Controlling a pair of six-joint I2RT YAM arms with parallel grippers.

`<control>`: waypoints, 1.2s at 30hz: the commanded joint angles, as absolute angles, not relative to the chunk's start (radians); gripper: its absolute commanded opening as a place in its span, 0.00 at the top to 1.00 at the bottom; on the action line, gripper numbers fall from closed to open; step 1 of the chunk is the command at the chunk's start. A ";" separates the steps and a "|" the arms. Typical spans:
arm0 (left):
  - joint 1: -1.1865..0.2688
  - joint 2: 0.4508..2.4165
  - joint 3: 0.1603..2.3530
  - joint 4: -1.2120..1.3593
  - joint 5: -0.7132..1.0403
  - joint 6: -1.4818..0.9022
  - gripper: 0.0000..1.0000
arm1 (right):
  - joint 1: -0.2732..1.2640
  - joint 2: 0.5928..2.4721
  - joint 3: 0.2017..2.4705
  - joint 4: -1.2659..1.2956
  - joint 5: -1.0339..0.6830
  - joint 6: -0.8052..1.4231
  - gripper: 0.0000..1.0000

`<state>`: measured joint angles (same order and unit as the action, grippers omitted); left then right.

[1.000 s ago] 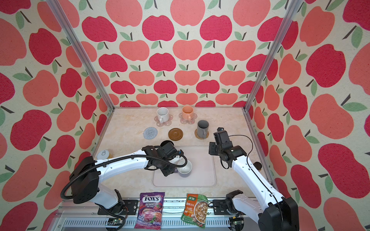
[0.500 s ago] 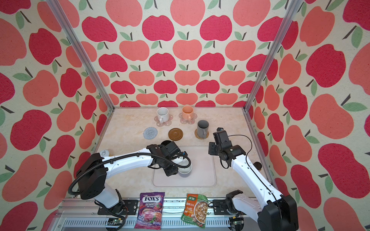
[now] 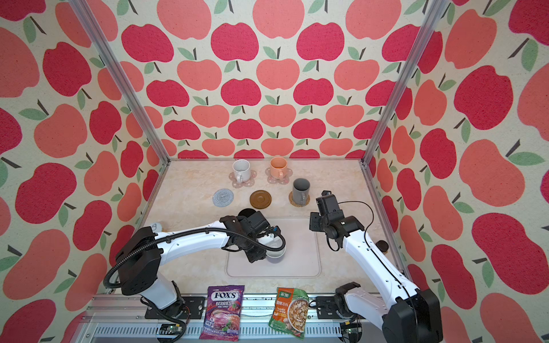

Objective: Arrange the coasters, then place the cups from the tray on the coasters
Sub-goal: 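Close left gripper on the rim of the lavender-handled mug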

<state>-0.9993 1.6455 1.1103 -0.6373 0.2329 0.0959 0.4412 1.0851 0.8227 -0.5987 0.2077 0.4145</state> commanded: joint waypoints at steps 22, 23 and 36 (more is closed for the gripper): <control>-1.031 1.695 1.124 -0.587 0.129 -0.003 0.68 | 0.445 1.082 0.798 -0.589 0.189 0.431 0.38; -1.032 1.698 1.127 -0.584 0.129 -0.007 0.68 | 0.445 1.081 0.798 -0.591 0.189 0.432 0.38; -1.045 1.699 1.117 -0.527 0.121 -0.070 0.71 | 0.445 1.081 0.797 -0.589 0.189 0.423 0.38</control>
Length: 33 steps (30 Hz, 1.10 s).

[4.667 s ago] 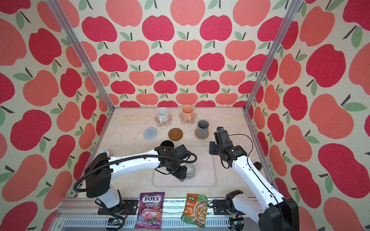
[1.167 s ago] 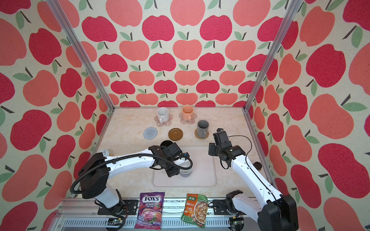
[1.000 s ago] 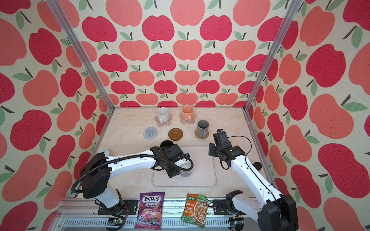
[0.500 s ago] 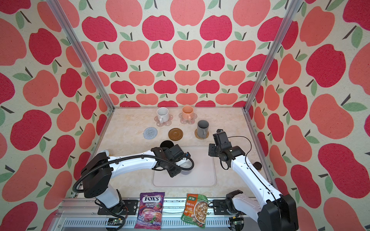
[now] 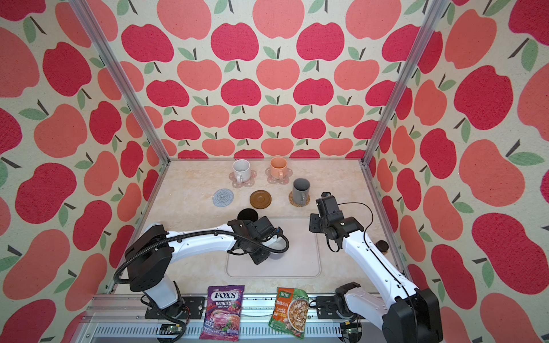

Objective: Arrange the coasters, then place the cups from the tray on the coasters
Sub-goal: 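Close left gripper on the rim of the lavender-handled mug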

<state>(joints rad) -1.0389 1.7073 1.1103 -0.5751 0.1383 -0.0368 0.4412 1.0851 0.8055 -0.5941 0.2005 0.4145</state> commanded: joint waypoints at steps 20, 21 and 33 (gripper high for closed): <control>-1.039 1.693 1.130 -0.514 0.132 -0.134 0.80 | 0.443 1.089 0.794 -0.584 0.184 0.416 0.38; -1.040 1.692 1.135 -0.518 0.135 -0.141 0.80 | 0.443 1.091 0.795 -0.584 0.186 0.414 0.38; -1.040 1.703 1.163 -0.550 0.137 -0.155 0.74 | 0.442 1.139 0.797 -0.563 0.171 0.417 0.38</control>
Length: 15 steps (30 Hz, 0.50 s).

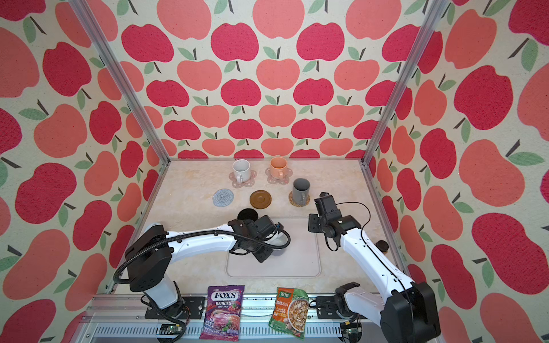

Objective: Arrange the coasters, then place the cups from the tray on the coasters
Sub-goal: 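Close left gripper on the rim of the lavender-handled mug, then lift the lavender-handled mug off the tray with left gripper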

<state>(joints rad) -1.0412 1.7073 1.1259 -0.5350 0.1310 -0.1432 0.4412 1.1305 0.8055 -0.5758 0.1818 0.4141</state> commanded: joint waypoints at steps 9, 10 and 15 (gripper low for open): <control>-1.040 1.709 1.200 -0.569 0.140 -0.160 0.73 | 0.442 1.157 0.805 -0.561 0.172 0.413 0.38; -1.040 1.711 1.201 -0.571 0.141 -0.162 0.73 | 0.442 1.157 0.805 -0.561 0.171 0.413 0.38; -1.040 1.726 1.200 -0.576 0.132 -0.172 0.73 | 0.442 1.151 0.802 -0.563 0.170 0.413 0.38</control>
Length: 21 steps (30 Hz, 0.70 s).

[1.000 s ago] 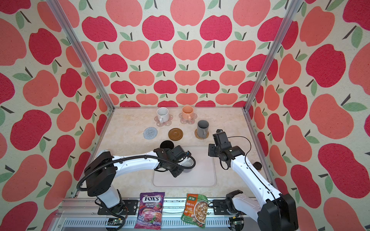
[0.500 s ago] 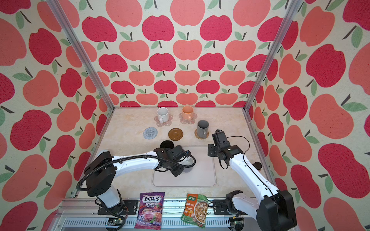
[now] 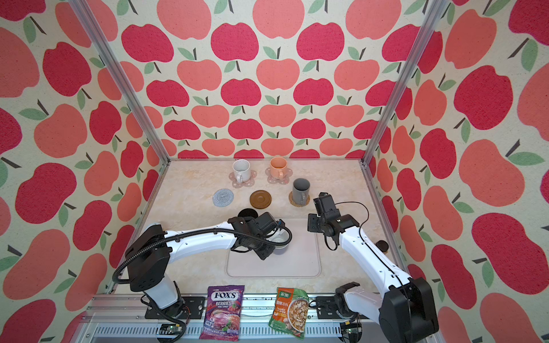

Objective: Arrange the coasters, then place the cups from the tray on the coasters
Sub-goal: 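Lift the lavender-handled mug off the tray with left gripper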

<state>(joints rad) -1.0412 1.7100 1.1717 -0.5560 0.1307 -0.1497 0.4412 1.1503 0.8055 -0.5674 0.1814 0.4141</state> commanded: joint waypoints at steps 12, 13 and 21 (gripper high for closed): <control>-1.040 1.731 1.184 -0.540 0.109 -0.184 0.84 | 0.440 1.120 0.804 -0.578 0.185 0.404 0.38; -1.040 1.728 1.186 -0.540 0.107 -0.184 0.85 | 0.440 1.118 0.804 -0.580 0.185 0.403 0.38; -1.049 1.686 1.205 -0.578 0.063 -0.175 1.00 | 0.439 1.119 0.805 -0.576 0.176 0.403 0.38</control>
<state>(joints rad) -1.0435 1.7275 1.1717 -0.5503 0.1097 -0.1677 0.4412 1.1313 0.8055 -0.5690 0.1818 0.4137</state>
